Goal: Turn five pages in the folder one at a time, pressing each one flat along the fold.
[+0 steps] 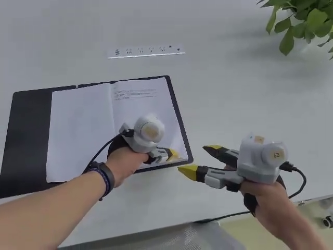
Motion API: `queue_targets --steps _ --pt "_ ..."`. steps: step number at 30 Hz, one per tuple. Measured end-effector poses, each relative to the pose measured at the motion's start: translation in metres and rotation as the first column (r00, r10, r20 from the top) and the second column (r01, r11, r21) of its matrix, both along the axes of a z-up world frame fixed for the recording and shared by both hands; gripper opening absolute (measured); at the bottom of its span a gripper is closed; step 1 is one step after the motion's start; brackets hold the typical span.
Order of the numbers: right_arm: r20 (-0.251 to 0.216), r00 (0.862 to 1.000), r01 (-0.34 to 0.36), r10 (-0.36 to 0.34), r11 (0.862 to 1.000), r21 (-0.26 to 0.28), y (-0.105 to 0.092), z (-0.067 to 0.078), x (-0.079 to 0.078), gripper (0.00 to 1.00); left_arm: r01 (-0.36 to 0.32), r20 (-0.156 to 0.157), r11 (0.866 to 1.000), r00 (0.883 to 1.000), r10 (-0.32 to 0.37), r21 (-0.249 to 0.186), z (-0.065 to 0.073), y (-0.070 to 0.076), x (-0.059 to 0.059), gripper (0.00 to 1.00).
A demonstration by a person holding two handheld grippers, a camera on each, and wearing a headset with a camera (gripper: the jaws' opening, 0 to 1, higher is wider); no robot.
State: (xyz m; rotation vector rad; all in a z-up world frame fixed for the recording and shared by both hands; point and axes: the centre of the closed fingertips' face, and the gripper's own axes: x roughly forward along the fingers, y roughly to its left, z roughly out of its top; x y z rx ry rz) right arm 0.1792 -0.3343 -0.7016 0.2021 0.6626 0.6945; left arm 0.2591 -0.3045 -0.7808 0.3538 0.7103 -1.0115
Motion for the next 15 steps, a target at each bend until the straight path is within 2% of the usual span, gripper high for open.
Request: queue_targets --steps 4,9,15 --pt "0.003 1.0 -0.003 0.003 1.0 0.009 0.002 0.001 0.011 0.64 -0.01 -0.018 1.0 1.0 0.01 -0.018 0.002 0.001 0.002 0.58" --pt "-0.001 1.0 -0.005 0.005 1.0 0.029 0.007 -0.003 0.028 0.63 -0.013 -0.024 0.999 1.0 0.012 -0.034 0.003 0.001 0.001 0.58" --pt "-0.017 1.0 -0.008 0.009 0.998 0.058 0.011 -0.009 0.046 0.6 -0.012 -0.025 0.999 1.0 0.011 -0.032 0.003 0.001 0.001 0.57"
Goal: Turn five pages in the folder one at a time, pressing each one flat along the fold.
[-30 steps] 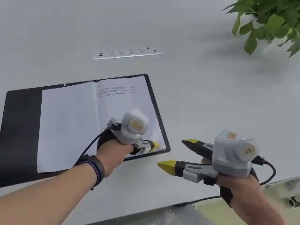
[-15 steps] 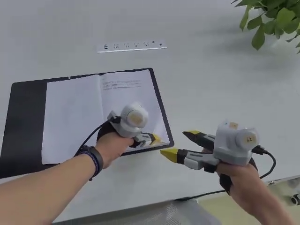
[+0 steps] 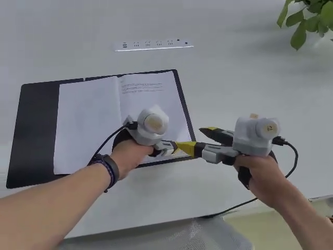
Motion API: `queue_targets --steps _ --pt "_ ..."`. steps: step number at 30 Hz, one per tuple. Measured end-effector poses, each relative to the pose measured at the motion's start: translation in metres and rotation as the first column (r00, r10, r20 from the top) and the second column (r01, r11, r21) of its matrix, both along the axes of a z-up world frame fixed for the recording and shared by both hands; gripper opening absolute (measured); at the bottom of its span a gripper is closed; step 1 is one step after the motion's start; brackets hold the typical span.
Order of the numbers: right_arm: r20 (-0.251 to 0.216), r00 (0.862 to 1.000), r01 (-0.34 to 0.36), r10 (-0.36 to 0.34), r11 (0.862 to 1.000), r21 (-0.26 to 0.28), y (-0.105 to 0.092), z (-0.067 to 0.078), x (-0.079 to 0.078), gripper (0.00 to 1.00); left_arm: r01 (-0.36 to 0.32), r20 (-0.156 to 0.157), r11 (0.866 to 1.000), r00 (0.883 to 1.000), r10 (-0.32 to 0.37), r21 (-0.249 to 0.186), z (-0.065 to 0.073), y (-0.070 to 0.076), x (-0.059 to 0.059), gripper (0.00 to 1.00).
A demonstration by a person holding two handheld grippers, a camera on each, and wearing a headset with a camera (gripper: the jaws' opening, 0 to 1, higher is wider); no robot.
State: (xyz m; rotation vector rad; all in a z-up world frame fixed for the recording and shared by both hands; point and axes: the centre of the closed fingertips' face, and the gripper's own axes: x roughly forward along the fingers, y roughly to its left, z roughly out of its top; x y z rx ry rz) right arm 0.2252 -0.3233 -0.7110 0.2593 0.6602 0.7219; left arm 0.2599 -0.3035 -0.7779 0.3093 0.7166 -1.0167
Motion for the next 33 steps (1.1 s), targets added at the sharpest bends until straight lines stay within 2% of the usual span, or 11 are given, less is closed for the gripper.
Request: queue_targets --steps 6,9,11,13,20,25,28,30,33 --pt "-0.018 1.0 0.013 -0.012 0.998 0.056 0.002 -0.004 0.02 0.58 0.006 0.0 1.0 1.0 -0.006 0.001 0.0 0.0 0.0 0.57" --pt "-0.039 0.999 0.02 -0.017 0.996 0.091 0.005 -0.008 0.026 0.57 0.004 0.001 1.0 1.0 -0.004 0.0 0.0 0.0 0.0 0.57" --pt "-0.072 0.997 0.034 -0.025 0.991 0.126 0.006 -0.014 0.029 0.55 0.003 0.001 1.0 1.0 -0.003 0.0 0.0 0.0 0.0 0.57" --pt "-0.08 0.996 0.04 -0.029 0.99 0.135 0.006 -0.018 0.032 0.54 0.003 0.001 1.0 1.0 -0.003 0.0 0.0 0.0 0.0 0.57" --pt "-0.115 0.993 0.038 -0.018 0.984 0.173 0.012 -0.024 0.031 0.51 0.001 -0.002 1.0 1.0 -0.001 -0.001 0.001 0.0 -0.001 0.56" --pt "-0.122 0.992 0.049 -0.024 0.977 0.208 0.013 -0.022 0.03 0.49 0.002 -0.003 1.0 1.0 -0.002 -0.002 0.001 0.0 -0.002 0.56" --pt "-0.161 0.986 0.068 -0.033 0.974 0.216 0.01 -0.028 0.028 0.43 0.013 -0.012 1.0 1.0 -0.013 -0.002 0.002 0.001 -0.005 0.59" --pt "-0.166 0.985 0.087 -0.048 0.968 0.235 0.008 -0.029 0.028 0.38 0.038 -0.029 0.999 0.999 -0.038 -0.004 0.004 0.002 -0.011 0.62" --pt "-0.187 0.981 0.109 -0.057 0.954 0.28 0.007 -0.027 0.025 0.33 0.04 -0.027 0.999 0.999 -0.04 -0.002 0.009 0.008 -0.012 0.64"
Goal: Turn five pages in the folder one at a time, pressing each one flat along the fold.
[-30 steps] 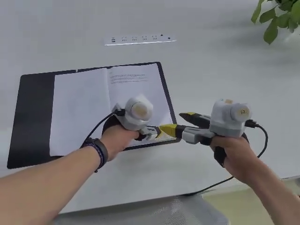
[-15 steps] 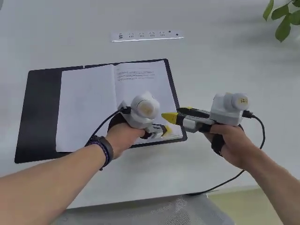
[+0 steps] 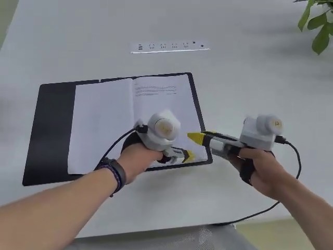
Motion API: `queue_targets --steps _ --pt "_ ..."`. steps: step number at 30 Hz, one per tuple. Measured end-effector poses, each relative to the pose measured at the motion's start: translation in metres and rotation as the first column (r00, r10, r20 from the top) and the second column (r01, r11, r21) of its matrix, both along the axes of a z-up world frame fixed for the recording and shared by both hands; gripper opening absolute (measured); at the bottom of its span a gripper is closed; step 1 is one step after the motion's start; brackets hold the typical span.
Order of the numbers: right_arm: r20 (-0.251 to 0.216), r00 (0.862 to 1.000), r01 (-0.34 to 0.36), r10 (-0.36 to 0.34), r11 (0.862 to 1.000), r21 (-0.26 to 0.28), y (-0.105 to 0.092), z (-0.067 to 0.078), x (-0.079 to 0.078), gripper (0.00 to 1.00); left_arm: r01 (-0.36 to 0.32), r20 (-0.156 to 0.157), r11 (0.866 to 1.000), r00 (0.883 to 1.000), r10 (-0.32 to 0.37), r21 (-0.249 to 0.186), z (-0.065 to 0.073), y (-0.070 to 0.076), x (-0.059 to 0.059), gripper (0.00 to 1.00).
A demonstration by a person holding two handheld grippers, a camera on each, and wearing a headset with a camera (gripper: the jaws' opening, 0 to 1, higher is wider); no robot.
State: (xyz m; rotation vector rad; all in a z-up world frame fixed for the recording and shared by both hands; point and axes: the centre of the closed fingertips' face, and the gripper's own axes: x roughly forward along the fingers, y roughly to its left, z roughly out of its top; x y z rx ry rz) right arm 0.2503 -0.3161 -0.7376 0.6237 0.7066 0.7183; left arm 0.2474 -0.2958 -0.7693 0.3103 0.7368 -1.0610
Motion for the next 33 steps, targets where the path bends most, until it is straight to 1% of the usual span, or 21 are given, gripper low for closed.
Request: queue_targets --steps 5,8,11,13,15,19,21,26,27,29,31,33 --pt "-0.01 1.0 -0.005 0.005 1.0 0.007 0.003 -0.001 -0.007 0.26 -0.035 0.009 0.999 0.999 0.036 -0.026 0.014 0.009 0.005 0.66" --pt "-0.012 1.0 -0.009 0.009 1.0 0.009 0.005 -0.002 -0.01 0.21 -0.041 0.014 0.999 0.999 0.042 -0.029 0.017 0.011 0.005 0.67" --pt "-0.012 1.0 -0.004 0.004 1.0 0.003 0.006 -0.003 -0.011 0.11 -0.05 0.013 0.998 0.999 0.05 -0.038 0.019 0.013 0.006 0.68" --pt "-0.012 1.0 0.005 -0.005 1.0 0.006 0.006 -0.003 -0.01 0.05 -0.056 0.009 0.997 0.998 0.056 -0.047 0.022 0.014 0.005 0.68" --pt "-0.012 1.0 0.016 -0.015 1.0 0.014 0.007 -0.003 -0.009 0.0 -0.058 0.012 0.997 0.998 0.059 -0.048 0.024 0.015 0.004 0.68" --pt "-0.015 1.0 0.02 -0.019 0.999 0.03 0.01 0.0 -0.009 0.0 -0.073 0.015 0.995 0.997 0.074 -0.062 0.03 0.018 0.003 0.69" --pt "-0.015 1.0 0.025 -0.024 0.999 0.034 0.011 0.001 -0.008 0.0 -0.09 0.011 0.993 0.996 0.091 -0.079 0.034 0.02 0.002 0.69" --pt "-0.011 0.999 0.035 -0.035 0.998 0.047 0.016 0.007 -0.005 0.0 -0.109 0.012 0.991 0.994 0.11 -0.077 0.036 0.029 -0.001 0.7" --pt "-0.012 0.999 0.033 -0.033 0.998 0.046 0.017 0.008 -0.006 0.0 -0.113 0.015 0.991 0.993 0.114 -0.072 0.036 0.032 -0.001 0.71" --pt "-0.013 0.999 0.033 -0.033 0.999 0.043 0.019 0.01 -0.006 0.0 -0.12 0.016 0.99 0.992 0.122 -0.075 0.037 0.035 0.0 0.7" --pt "-0.007 0.999 0.032 -0.032 0.998 0.05 0.021 0.013 -0.006 0.0 -0.139 0.012 0.987 0.99 0.141 -0.084 0.039 0.042 0.0 0.7" --pt "0.004 0.999 0.037 -0.037 0.998 0.054 0.024 0.018 -0.004 0.0 -0.143 0.018 0.986 0.989 0.145 -0.083 0.042 0.048 0.0 0.7"
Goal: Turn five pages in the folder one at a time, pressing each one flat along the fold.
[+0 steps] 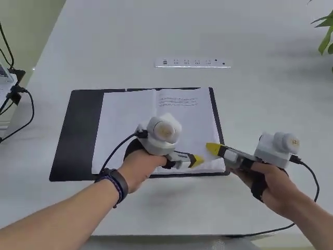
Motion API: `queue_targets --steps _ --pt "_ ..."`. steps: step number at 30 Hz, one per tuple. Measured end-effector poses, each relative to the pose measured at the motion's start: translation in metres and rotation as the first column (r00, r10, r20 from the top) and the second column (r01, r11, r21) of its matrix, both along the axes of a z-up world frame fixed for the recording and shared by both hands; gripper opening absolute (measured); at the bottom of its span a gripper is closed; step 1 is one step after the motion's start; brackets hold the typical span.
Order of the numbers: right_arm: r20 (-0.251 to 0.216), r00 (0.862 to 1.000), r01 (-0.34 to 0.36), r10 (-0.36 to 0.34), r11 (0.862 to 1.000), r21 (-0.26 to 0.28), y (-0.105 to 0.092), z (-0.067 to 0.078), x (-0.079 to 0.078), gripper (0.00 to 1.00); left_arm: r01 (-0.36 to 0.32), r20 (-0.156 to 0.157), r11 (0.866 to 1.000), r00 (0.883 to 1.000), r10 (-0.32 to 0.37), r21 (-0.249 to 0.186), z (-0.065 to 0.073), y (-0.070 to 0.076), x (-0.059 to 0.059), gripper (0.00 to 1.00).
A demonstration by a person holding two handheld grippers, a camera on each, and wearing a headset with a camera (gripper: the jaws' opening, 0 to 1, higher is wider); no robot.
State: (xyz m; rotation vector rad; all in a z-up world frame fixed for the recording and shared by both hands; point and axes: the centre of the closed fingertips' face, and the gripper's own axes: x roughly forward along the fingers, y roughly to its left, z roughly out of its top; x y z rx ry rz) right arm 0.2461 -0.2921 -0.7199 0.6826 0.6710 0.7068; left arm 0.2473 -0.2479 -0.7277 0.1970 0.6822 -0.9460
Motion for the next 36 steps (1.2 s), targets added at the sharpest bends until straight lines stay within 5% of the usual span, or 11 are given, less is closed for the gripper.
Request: queue_targets --steps 8,19,36 --pt "0.017 1.0 -0.006 0.005 0.999 0.043 0.026 0.015 0.008 0.0 -0.048 0.017 0.999 0.999 0.048 0.002 0.007 0.033 -0.002 0.7" --pt "0.075 0.993 -0.1 0.095 0.993 0.061 0.079 0.038 0.013 0.0 -0.138 0.056 0.99 0.989 0.137 0.013 0.021 0.092 -0.003 0.7" --pt "0.093 0.966 -0.249 0.242 0.967 0.062 0.148 0.049 0.006 0.0 -0.26 0.076 0.966 0.963 0.259 0.002 0.031 0.166 -0.01 0.7"
